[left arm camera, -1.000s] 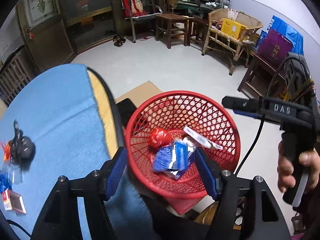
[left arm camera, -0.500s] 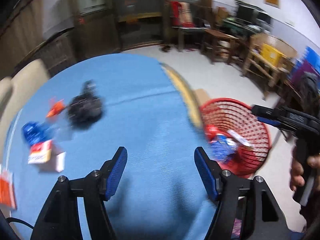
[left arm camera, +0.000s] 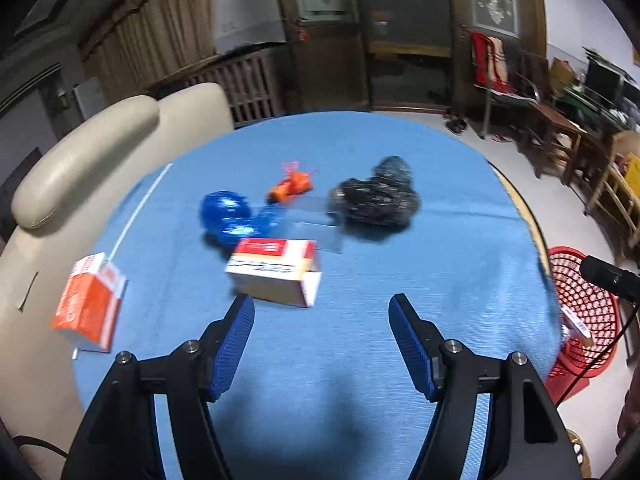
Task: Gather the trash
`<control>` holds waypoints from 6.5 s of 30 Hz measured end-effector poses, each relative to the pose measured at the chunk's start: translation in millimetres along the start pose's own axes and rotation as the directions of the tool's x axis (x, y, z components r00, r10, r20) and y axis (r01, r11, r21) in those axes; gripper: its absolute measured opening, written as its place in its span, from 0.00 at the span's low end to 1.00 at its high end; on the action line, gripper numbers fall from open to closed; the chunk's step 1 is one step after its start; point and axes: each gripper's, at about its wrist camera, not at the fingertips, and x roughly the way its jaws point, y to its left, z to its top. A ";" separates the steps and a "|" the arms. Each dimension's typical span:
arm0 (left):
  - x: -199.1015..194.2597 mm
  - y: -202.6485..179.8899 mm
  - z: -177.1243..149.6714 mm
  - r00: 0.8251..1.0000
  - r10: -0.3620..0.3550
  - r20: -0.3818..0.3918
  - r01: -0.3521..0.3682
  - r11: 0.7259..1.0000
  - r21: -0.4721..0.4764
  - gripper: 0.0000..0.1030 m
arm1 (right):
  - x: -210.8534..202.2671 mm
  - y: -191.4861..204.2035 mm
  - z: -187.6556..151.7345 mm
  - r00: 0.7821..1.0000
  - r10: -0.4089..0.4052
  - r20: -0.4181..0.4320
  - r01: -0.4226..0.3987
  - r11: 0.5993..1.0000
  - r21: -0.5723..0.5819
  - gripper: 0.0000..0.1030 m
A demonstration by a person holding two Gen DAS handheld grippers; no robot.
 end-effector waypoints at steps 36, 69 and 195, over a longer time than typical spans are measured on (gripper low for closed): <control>56.4 115.1 -0.5 0.989 -0.116 -0.088 0.084 0.950 -0.299 0.70 | 153.5 113.3 66.6 0.995 -0.046 -0.085 0.024 0.970 -0.242 0.61; 149.8 94.4 16.4 0.926 -0.285 -0.249 0.097 0.815 -0.571 0.63 | 205.8 68.4 54.7 0.976 0.001 -0.217 -0.041 0.983 -0.177 0.42; -36.5 -52.3 -12.1 0.997 0.023 -0.070 -0.022 0.999 0.024 0.53 | -12.7 42.8 -25.4 0.992 0.123 0.013 -0.118 0.973 -0.200 0.43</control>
